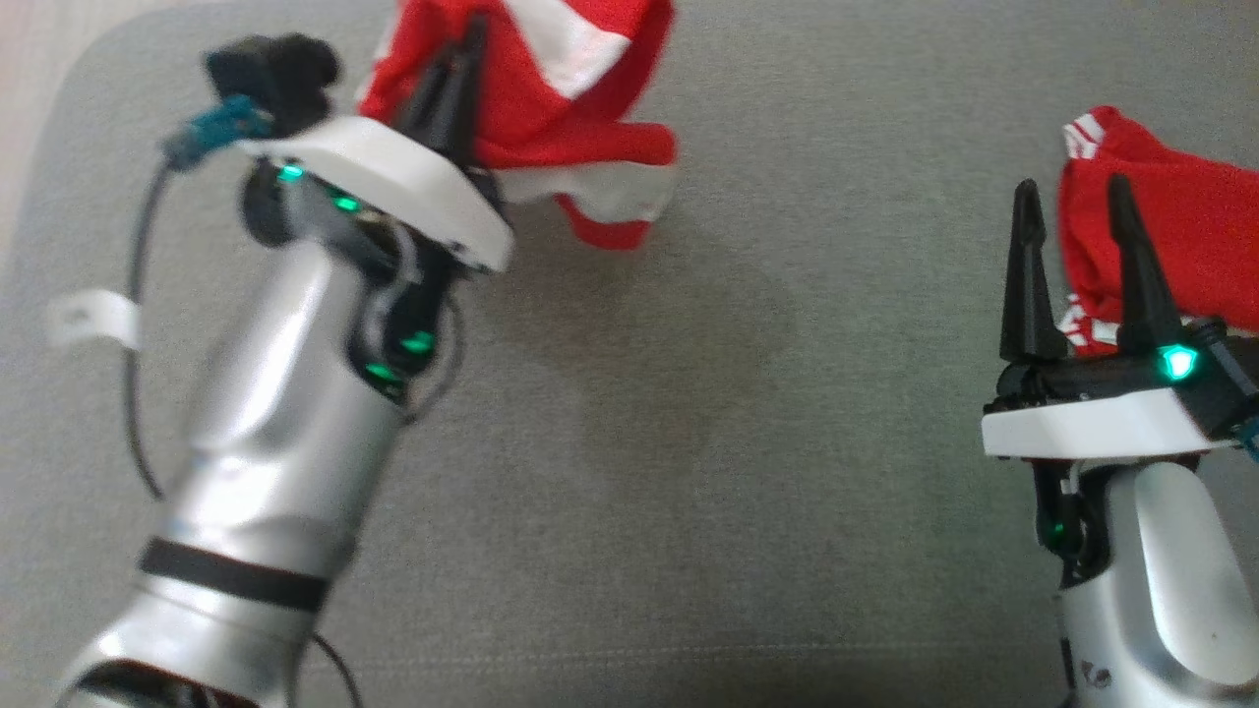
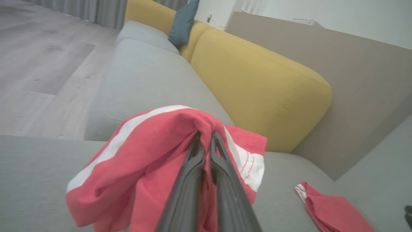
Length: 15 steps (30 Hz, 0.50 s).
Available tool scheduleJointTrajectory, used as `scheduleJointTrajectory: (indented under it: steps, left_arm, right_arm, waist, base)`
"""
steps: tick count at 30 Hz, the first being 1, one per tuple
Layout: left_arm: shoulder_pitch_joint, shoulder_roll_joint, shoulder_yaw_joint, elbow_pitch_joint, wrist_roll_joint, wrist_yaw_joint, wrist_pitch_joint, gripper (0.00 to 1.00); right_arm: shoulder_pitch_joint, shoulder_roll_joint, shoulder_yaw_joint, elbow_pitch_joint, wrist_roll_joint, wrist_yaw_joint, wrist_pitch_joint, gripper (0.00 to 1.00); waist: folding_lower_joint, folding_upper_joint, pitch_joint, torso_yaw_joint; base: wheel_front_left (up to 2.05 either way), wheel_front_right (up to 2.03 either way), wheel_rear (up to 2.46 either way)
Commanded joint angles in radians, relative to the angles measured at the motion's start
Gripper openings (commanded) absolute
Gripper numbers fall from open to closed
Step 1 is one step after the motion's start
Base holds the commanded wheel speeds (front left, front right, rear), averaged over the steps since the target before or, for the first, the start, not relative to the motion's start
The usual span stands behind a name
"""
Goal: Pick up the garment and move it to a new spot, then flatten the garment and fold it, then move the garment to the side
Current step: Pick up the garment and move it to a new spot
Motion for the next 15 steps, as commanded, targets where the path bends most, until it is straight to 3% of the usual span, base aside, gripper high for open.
scheduleJointTrajectory:
  steps: [1, 7, 15]
  left_arm:
    - [-0.008, 0.006, 0.018, -0.056, 0.0, 0.02, 0.001, 0.0]
    - [0.071, -0.049, -0.062, -0.094, 0.025, 0.094, -0.01, 0.0]
    - [0.076, -0.065, -0.117, 0.018, 0.072, 0.151, -0.068, 0.0]
  right_arm:
    - [-0.01, -0.001, 0.03, -0.027, 0.009, 0.007, -0.011, 1.0]
    - [-0.011, -0.001, 0.057, -0.022, 0.027, 0.007, -0.018, 1.0]
    - [-0.014, -0.001, 0.086, -0.015, 0.047, 0.007, -0.023, 1.0]
  waist:
    - [0.0001, 0.0, -0.003, -0.025]
    - [0.0001, 0.0, 0.011, -0.091]
    - [0.0001, 0.0, 0.036, -0.156]
  base:
    - [0.0, 0.0, 0.0]
    - [0.0, 0.0, 0.0]
    - [0.0, 0.0, 0.0]
